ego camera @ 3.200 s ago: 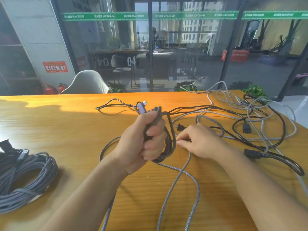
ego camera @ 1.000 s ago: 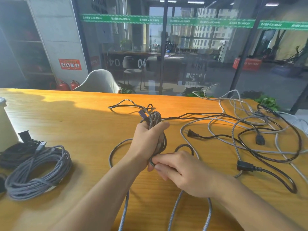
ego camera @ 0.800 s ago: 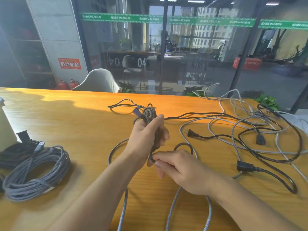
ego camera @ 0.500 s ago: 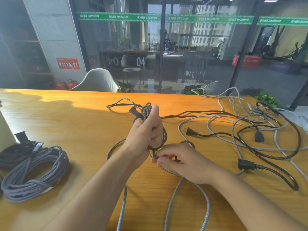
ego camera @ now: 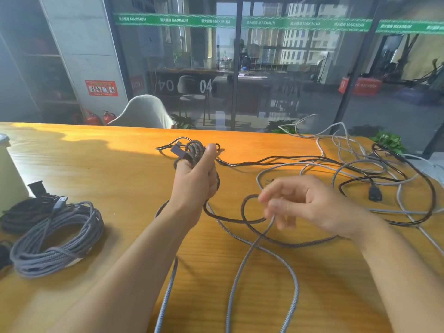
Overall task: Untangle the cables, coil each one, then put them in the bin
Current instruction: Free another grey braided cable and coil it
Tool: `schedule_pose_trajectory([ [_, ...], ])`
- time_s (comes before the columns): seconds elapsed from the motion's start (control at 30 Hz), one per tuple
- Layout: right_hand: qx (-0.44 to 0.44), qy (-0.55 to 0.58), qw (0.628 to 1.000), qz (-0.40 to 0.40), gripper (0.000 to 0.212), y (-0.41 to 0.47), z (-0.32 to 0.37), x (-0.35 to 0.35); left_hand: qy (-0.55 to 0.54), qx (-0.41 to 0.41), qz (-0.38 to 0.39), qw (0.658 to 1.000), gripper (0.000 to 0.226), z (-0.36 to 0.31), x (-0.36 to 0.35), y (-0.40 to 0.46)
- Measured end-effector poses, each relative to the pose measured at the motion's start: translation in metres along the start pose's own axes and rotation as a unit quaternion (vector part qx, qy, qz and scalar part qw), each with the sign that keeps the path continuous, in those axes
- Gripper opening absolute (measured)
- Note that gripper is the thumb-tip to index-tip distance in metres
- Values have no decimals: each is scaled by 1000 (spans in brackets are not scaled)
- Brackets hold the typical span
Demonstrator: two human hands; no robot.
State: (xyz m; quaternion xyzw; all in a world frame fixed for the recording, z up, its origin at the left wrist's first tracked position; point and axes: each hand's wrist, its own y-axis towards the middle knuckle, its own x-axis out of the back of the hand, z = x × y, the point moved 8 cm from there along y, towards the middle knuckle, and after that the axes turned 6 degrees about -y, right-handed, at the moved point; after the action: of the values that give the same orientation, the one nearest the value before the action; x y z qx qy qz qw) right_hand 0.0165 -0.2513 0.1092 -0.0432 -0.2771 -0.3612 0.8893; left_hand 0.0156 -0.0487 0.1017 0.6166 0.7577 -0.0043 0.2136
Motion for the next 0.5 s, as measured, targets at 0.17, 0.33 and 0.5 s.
schedule_pose_trajectory([
  [0.17,-88,-148,985,34,32,-2,-25,-1,-19,5,-10,1000,52,3,6,3],
  [0.33,-141,-275,944,121,17,-1,-49,-16,-37,4,16,999,52,5,-1,1],
  [0.5,-89,-265,960,7,6,9,-44,-6,-29,26,60,997,52,9,-12,-3],
])
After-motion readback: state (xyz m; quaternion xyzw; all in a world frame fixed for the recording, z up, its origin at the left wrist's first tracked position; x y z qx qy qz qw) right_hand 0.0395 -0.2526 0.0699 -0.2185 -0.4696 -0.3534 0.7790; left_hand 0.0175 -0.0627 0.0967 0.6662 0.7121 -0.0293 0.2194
